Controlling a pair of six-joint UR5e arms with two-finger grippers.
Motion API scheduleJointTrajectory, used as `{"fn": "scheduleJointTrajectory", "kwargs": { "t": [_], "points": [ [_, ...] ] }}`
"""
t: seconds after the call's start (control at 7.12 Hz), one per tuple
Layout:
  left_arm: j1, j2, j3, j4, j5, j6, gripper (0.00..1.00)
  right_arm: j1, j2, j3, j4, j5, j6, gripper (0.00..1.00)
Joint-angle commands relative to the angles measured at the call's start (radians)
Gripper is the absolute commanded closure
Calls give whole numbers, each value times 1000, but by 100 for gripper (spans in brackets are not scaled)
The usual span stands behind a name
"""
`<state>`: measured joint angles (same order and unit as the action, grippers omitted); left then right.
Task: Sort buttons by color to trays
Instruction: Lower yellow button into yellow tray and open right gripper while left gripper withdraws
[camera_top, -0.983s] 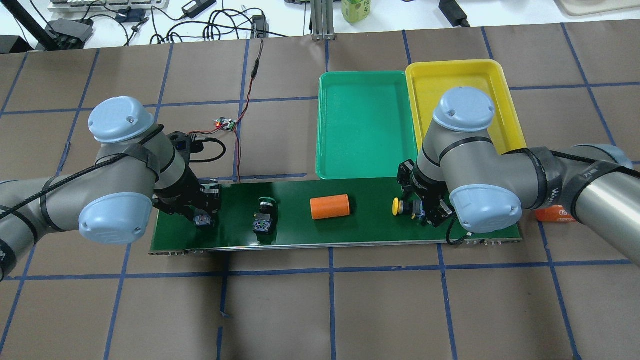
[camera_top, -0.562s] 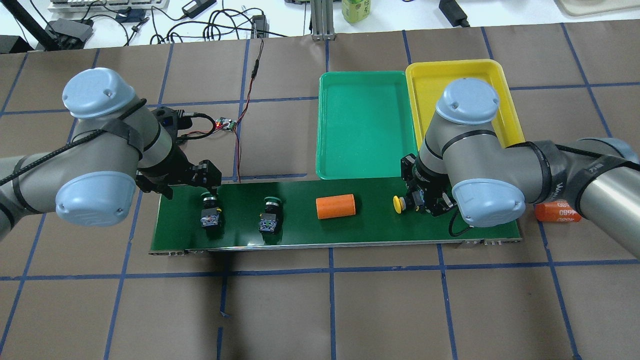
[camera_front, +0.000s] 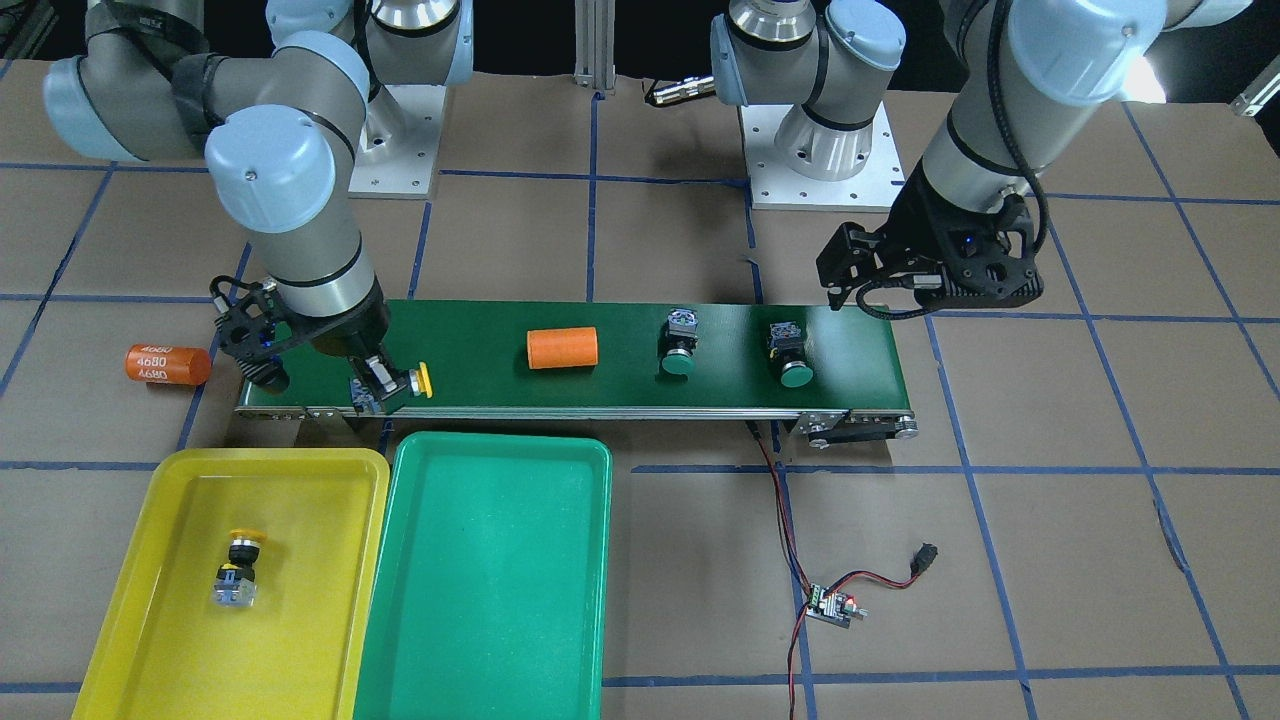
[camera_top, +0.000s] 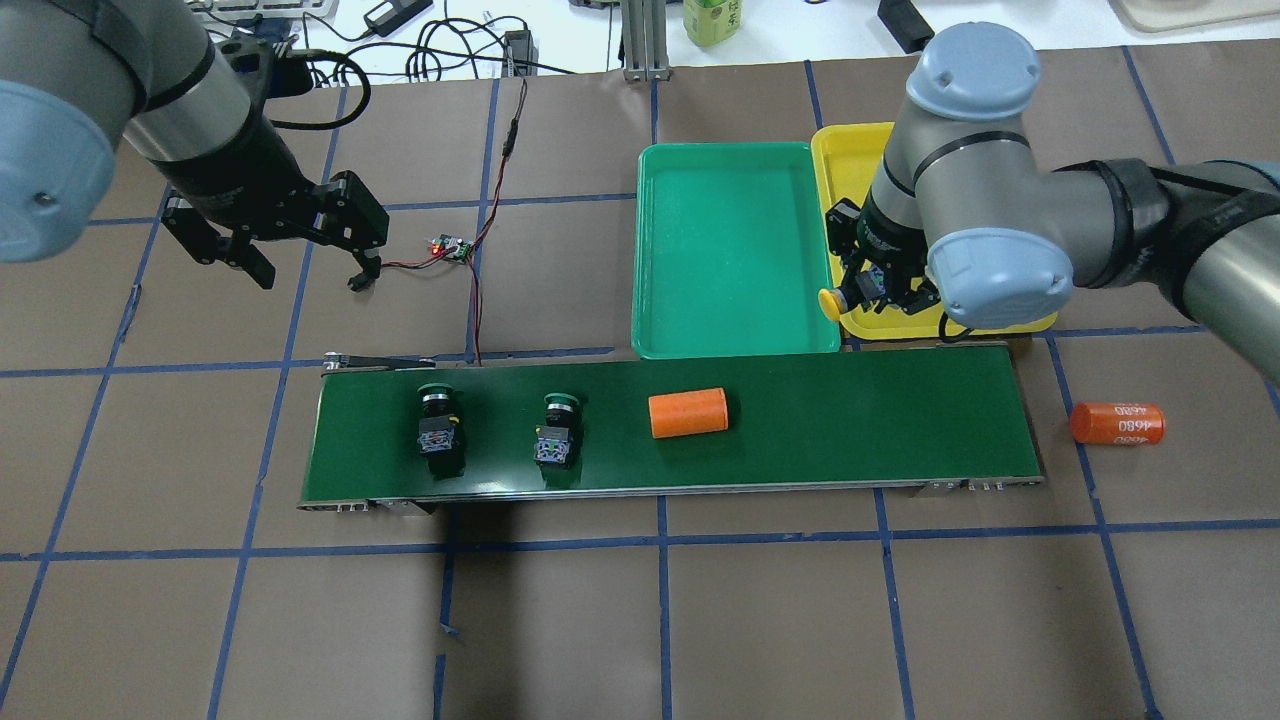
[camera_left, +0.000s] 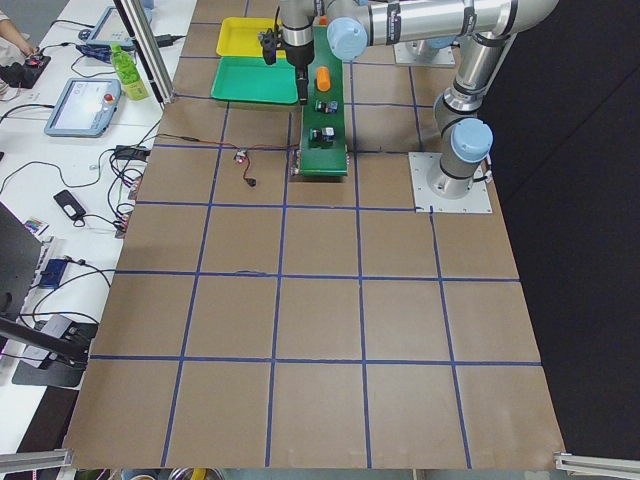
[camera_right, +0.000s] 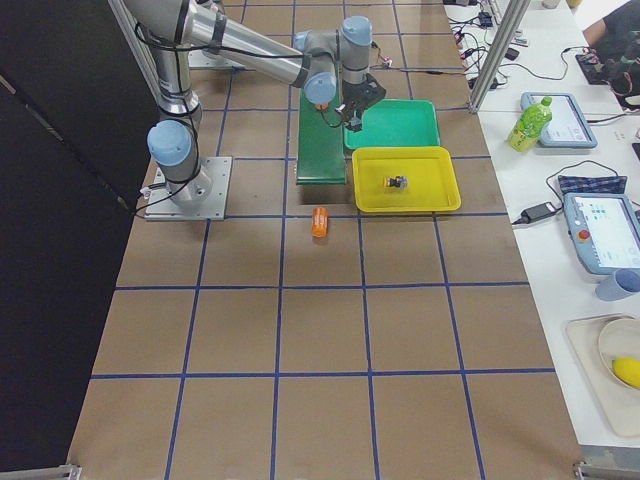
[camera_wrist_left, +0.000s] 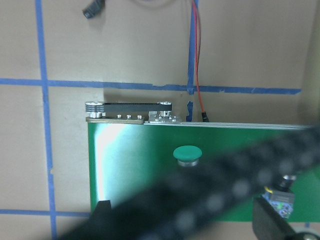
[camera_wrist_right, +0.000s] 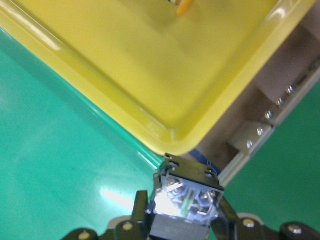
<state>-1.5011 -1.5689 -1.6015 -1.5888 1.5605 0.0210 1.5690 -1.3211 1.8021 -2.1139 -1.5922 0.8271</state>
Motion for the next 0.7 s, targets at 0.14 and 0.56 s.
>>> {"fn": "scheduleJointTrajectory", "kwargs": {
  "t": [0.14, 0.56],
  "points": [
    [-11, 50, 3, -45, 35, 0, 0, -109, 221, -203, -14, -5, -376, 100],
    [-10, 52, -9, 12, 35, 8, 0, -107, 301, -202, -132, -11, -566, 1]
  ]
}}
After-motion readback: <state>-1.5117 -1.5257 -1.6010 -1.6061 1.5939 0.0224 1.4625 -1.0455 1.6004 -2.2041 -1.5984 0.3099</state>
